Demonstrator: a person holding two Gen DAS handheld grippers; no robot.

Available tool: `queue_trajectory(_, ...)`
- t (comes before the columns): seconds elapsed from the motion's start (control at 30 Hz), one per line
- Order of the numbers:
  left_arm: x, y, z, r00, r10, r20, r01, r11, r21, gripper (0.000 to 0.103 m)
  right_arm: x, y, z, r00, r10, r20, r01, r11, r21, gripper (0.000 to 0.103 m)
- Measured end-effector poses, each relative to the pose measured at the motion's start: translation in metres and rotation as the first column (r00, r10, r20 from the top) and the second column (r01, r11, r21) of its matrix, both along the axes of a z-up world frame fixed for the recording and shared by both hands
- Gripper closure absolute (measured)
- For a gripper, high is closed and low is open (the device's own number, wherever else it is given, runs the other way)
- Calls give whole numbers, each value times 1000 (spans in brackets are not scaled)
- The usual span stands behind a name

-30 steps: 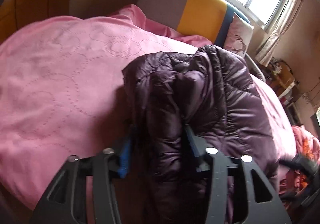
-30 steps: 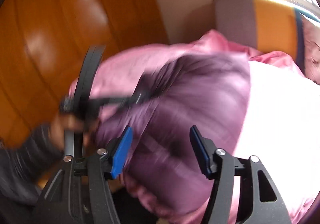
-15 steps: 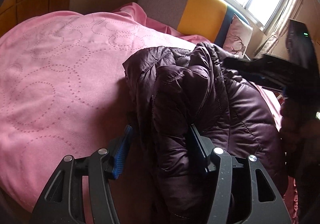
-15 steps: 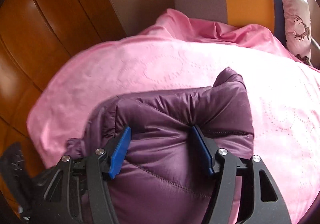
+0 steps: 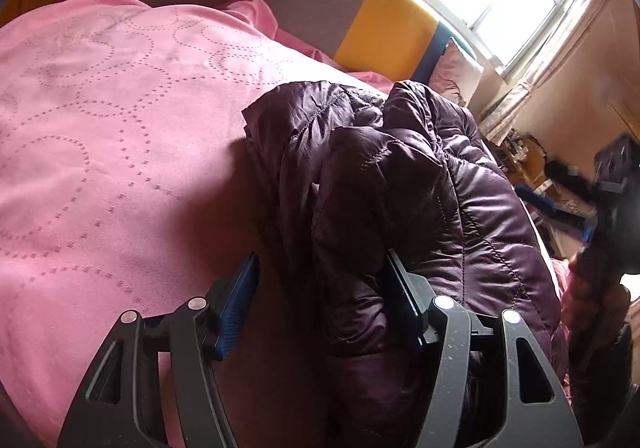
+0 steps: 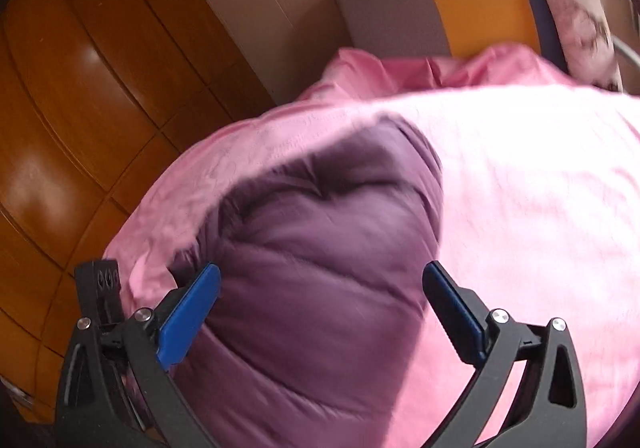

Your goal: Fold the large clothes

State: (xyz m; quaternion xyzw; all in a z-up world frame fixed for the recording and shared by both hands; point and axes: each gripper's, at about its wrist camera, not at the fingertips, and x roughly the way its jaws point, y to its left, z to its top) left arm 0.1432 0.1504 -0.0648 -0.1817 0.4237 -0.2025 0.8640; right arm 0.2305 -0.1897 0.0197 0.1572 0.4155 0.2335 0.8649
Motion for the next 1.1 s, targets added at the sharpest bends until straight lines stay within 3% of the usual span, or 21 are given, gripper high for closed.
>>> queue_trajectory(0.07, 1, 4, -3, 1000, -3, -17, 2, 999, -46, 41, 3, -8, -21, 997, -3, -74, 5, 999, 36, 2)
queue_trajectory(0.2, 1, 5, -8, 1000, -9, -10, 8, 997, -78, 41, 17, -10, -51, 983, 97, -159, -53, 964, 261, 2)
queue_trajectory(0.27, 1, 7, -11, 1000, -9, -22, 7, 994, -113, 43, 19, -6, -52, 981, 135, -143, -92, 957, 277, 10)
queue_trajectory(0.33, -1, 3, -8, 999, -43, -10, 41, 986, -159, 53, 14, -9, -43, 984, 145, -107, -112, 956, 272, 35)
queue_trajectory(0.4, -2, -5, -3, 998, -56, 7, 56, 988, -146, 53, 7, -16, -32, 986, 150, -70, -125, 952, 279, 46)
queue_trajectory(0.5, 4, -22, 7, 996, -85, 16, 86, 984, -157, 53, -9, -32, -11, 992, 125, 7, -123, 960, 252, 50)
queue_trajectory(0.67, 36, -100, 33, 974, -220, 50, 225, 966, -130, 53, -33, -107, 22, 994, -14, 110, -14, 969, 247, 51)
queue_trajectory(0.8, 74, -194, 53, 930, -359, 79, 366, 926, -96, 54, -46, -187, 32, 976, -172, 137, 139, 965, 221, 51)
queue_trajectory(0.93, 105, -296, 55, 872, -488, 44, 490, 872, -27, 56, -55, -254, 18, 943, -320, 94, 309, 944, 111, 51)
queue_trajectory(1.03, 112, -356, 34, 857, -514, -27, 514, 850, 116, 56, -58, -280, -14, 923, -385, -2, 385, 923, 17, 45)
queue_trajectory(1.1, 110, -373, 28, 866, -499, -24, 494, 848, 192, 51, -67, -285, -28, 910, -413, -34, 414, 910, 19, 36)
